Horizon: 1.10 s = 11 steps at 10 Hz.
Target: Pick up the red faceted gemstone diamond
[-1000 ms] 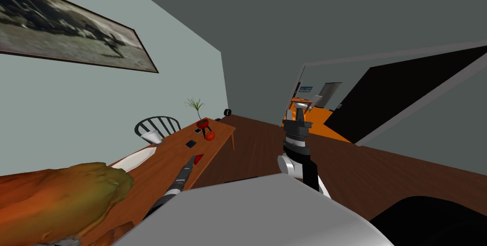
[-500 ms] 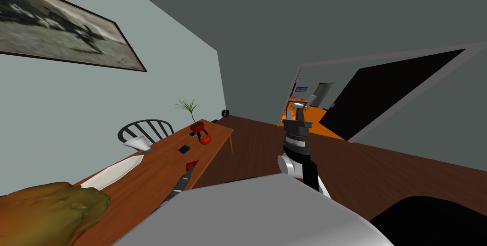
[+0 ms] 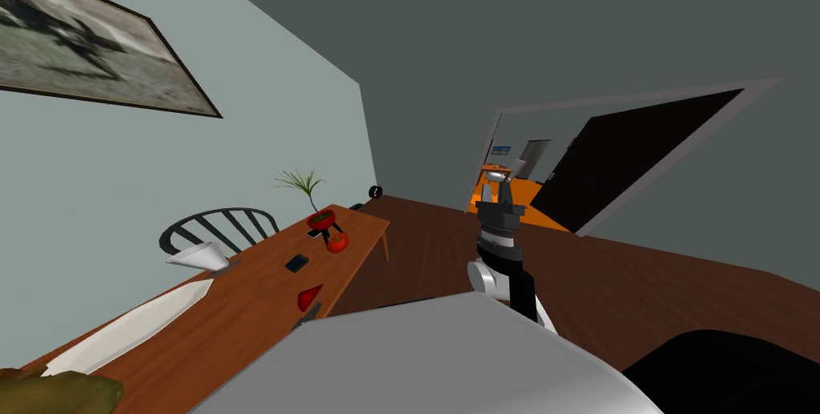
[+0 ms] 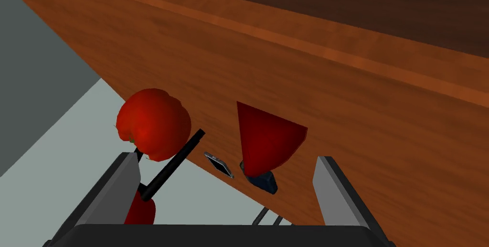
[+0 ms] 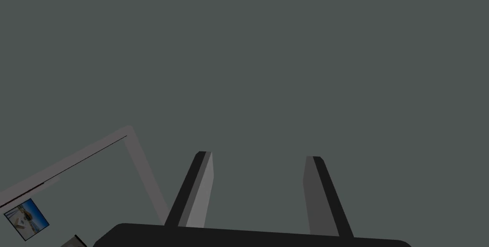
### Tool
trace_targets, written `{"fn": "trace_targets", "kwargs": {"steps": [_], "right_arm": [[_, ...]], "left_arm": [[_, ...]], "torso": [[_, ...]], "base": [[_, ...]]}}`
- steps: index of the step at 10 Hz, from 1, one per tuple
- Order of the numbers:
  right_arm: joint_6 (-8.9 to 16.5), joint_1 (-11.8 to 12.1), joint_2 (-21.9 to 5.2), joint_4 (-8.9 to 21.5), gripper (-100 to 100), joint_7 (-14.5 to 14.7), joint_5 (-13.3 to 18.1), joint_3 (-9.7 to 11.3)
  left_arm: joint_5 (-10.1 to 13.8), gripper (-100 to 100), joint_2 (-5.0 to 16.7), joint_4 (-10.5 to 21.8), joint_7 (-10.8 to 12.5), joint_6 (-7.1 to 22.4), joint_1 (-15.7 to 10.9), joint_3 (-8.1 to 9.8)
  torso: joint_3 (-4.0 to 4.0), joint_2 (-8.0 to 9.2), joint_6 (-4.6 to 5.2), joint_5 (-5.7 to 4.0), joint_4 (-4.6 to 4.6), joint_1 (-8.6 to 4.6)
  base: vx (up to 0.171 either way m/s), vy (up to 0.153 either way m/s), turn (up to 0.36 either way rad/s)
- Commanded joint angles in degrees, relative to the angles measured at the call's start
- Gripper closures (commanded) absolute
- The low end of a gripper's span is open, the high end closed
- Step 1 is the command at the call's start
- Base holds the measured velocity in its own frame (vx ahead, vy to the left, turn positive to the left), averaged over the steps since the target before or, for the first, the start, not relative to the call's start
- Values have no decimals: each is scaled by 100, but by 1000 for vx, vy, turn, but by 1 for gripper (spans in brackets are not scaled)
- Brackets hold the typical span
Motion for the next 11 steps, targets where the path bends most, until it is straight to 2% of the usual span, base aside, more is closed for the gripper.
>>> {"fn": "trace_targets", "kwargs": {"steps": [1, 5, 9, 11], "right_arm": [[0, 0, 0, 0, 0, 0, 0, 0], [0, 0, 0, 0, 0, 0, 0, 0], [0, 0, 0, 0, 0, 0, 0, 0], [0, 0, -1, 0, 0, 0, 0, 0]], "left_arm": [[-17, -100, 138, 77, -104, 211, 29, -64], [-63, -100, 654, 428, -388, 672, 19, -285], [-113, -100, 1114, 677, -581, 968, -38, -474], [-153, -100, 1416, 818, -682, 1120, -105, -574]], "torso": [[0, 0, 0, 0, 0, 0], [-4, -7, 1, 2, -1, 7], [0, 0, 1, 2, 0, 6], [-5, -10, 1, 4, -2, 21]], "base": [[66, 0, -39], [101, 4, -66], [89, 11, -36], [113, 53, -31]]}}
